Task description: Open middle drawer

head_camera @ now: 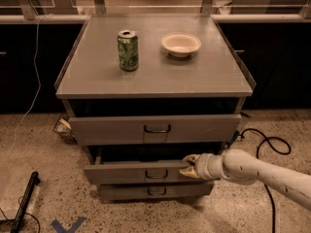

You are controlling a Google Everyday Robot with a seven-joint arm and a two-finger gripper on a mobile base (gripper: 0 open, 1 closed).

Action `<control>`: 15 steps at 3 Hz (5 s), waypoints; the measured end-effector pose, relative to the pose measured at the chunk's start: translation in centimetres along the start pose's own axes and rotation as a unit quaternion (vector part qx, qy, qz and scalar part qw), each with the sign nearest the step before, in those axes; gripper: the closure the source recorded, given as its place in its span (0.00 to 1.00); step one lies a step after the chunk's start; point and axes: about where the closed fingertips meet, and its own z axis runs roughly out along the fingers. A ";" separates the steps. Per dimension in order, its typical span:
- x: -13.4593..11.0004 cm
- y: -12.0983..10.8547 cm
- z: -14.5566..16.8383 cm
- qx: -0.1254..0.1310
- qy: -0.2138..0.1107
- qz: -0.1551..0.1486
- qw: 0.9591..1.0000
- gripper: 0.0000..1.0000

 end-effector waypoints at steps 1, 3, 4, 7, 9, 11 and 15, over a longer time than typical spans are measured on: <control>1.1 1.3 -1.6 0.006 -0.008 0.002 1.000 1.00; 1.3 2.5 -2.7 0.009 -0.012 0.006 1.000 0.98; 1.3 2.5 -2.7 0.009 -0.012 0.006 1.000 0.77; 1.3 2.5 -2.7 0.009 -0.012 0.006 1.000 0.31; 1.7 3.2 -2.9 0.012 -0.018 0.013 1.000 0.78; 1.4 4.7 -3.6 0.005 -0.028 0.017 0.999 1.00; 2.0 7.6 -6.2 0.007 -0.034 0.027 0.999 0.75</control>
Offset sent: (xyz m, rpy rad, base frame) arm -0.1498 -0.0974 0.0159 0.1074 -0.0798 -0.1043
